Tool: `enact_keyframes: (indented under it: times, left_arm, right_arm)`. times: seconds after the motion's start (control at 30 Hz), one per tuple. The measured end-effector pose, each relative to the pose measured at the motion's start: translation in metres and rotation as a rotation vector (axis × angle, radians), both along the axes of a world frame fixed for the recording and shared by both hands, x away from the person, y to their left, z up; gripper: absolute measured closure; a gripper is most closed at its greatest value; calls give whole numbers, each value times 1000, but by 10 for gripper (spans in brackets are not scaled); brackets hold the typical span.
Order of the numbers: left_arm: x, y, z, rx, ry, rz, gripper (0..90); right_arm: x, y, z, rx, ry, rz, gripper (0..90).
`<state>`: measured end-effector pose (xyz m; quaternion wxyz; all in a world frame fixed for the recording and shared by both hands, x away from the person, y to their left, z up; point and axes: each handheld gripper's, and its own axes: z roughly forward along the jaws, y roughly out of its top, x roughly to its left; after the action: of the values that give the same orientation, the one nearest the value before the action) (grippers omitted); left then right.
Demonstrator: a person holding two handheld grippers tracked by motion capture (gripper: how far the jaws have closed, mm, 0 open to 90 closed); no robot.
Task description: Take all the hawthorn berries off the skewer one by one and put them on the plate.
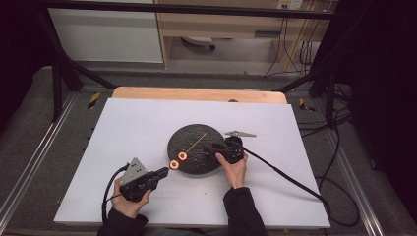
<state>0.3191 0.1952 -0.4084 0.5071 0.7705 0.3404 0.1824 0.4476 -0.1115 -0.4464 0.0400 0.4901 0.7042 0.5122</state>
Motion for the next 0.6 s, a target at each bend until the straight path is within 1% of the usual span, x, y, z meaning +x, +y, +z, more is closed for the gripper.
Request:
enact_keyframes:
  times: [0.03,0.07,0.1,0.13,0.27,0.3,0.33,0.43,0.47,0.6]
  left_arm:
    - [0,0,0,-1,1,0,882]
    - [0,0,0,0,0,1,882]
    - [0,0,0,-1,0,1,882]
    - [0,0,0,-1,1,0,882]
    - [0,-1,0,1,0,1,882]
    - [0,-1,0,1,1,1,882]
    - [0,-1,0,3,-1,0,882]
    - [0,-1,0,2,0,1,882]
    - [0,-1,0,3,0,1,882]
    - [0,-2,-1,6,-1,0,882]
  right_arm:
    - [0,0,0,0,0,0,474]
    - [-2,-1,4,6,-10,2,452]
    - [-6,-3,10,14,-31,11,395]
    - [-6,-3,10,14,-31,11,395]
    - [-15,-6,22,23,-69,28,252]
    - [-20,-6,26,36,-71,39,189]
    - [-23,-7,28,40,-76,44,165]
    - [-27,-7,30,45,-89,56,132]
    - [-31,-7,31,41,-93,62,92]
    - [-37,-5,32,48,-95,70,72]
